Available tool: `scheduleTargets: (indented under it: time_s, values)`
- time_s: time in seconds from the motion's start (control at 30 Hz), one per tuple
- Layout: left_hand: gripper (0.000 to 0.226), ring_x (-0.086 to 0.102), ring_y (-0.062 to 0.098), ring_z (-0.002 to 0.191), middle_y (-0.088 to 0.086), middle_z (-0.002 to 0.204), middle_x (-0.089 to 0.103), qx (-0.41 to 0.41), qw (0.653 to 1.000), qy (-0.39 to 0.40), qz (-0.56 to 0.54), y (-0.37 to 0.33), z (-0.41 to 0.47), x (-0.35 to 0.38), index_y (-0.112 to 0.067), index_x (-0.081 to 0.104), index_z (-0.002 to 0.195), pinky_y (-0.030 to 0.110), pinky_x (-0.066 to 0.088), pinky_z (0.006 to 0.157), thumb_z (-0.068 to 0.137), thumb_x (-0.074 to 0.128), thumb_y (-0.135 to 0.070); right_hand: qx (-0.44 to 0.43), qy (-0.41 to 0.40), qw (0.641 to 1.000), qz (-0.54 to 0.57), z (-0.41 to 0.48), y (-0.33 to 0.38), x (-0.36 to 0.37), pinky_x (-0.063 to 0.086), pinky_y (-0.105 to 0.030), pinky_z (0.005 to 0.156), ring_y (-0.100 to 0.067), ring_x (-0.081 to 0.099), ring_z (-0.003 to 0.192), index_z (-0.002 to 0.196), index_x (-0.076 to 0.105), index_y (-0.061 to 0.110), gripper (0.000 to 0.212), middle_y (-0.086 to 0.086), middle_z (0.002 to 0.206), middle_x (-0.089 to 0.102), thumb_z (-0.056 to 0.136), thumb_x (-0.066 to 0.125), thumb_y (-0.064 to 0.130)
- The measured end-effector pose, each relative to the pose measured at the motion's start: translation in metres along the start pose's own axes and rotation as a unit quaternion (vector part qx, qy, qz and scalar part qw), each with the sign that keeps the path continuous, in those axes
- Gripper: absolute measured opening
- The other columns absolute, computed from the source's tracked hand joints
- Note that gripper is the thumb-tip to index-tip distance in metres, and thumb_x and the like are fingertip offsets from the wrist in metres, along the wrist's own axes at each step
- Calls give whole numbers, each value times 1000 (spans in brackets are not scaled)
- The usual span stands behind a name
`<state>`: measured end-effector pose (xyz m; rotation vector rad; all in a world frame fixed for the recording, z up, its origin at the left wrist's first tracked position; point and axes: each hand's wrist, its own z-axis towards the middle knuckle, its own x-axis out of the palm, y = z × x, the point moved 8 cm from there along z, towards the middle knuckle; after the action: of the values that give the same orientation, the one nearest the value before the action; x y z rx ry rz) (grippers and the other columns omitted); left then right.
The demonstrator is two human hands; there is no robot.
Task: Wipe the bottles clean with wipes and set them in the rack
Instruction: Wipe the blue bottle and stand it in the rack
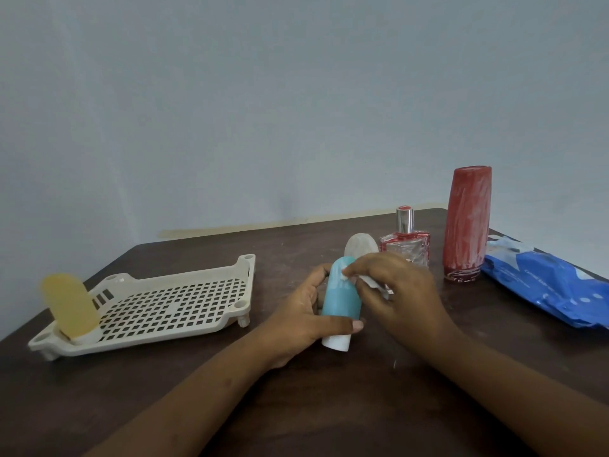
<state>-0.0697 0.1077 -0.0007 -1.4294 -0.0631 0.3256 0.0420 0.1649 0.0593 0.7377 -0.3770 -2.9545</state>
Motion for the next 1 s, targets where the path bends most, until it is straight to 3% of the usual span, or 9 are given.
scheduleTargets:
  time_s: [0.13, 0.27, 0.43, 0.63, 0.73, 0.9, 1.0]
  values:
    - [71, 64, 25, 110, -1, 121, 64, 13, 999, -15, 42, -1, 0, 0, -41, 49, 125, 46, 53, 94, 70, 82, -10, 49, -48, 997, 25, 6, -11, -8, 42, -8, 78, -4, 60, 90, 95, 72, 15, 17, 6, 95, 69, 82, 64, 8]
    - [69, 64, 9, 105, -7, 115, 67, 60, 983, -72, 158, -10, -3, -6, -31, 51, 130, 31, 55, 88, 72, 83, -12, 40, -61, 997, 38, 7, -8, -12, 43, -9, 81, -2, 59, 92, 97, 72, 15, 17, 12, 94, 66, 83, 62, 13]
    - [51, 65, -2, 94, -12, 102, 70, 125, 947, -122, 269, -24, -9, -6, -21, 64, 118, 14, 51, 79, 70, 84, -18, 21, -63, 997, 48, 6, -5, -15, 42, -7, 81, -3, 59, 93, 96, 72, 16, 18, 12, 94, 67, 83, 62, 10]
    - [44, 66, -1, 88, -11, 97, 71, 134, 931, -136, 310, -26, -10, -5, -28, 65, 110, 18, 54, 73, 70, 82, -21, -59, 8, 998, 5, 3, 12, -4, 40, -13, 82, -5, 53, 96, 101, 69, 15, 22, 5, 99, 68, 82, 60, 7]
    - [49, 63, -8, 86, -17, 91, 68, 124, 932, -135, 313, -27, -11, -6, -42, 57, 105, 10, 51, 68, 71, 81, -15, -90, 75, 993, -28, -3, 25, 11, 38, -13, 70, -6, 45, 93, 103, 61, 15, 25, 0, 95, 64, 80, 53, 13]
    - [84, 63, -8, 92, -22, 108, 64, 123, 943, -128, 282, -28, -12, -7, -38, 40, 141, 10, 50, 69, 73, 78, -5, -69, 104, 992, -18, -7, 26, 19, 49, -26, 65, -7, 42, 90, 107, 43, 26, 37, -4, 98, 58, 76, 58, 11]
    - [86, 66, -1, 89, -13, 111, 66, 133, 948, -119, 264, -28, -11, -5, -37, 39, 142, 14, 52, 67, 72, 78, -4, -73, 92, 993, -22, -4, 23, 14, 46, -20, 69, -5, 43, 93, 107, 43, 26, 26, -2, 100, 56, 82, 50, 21]
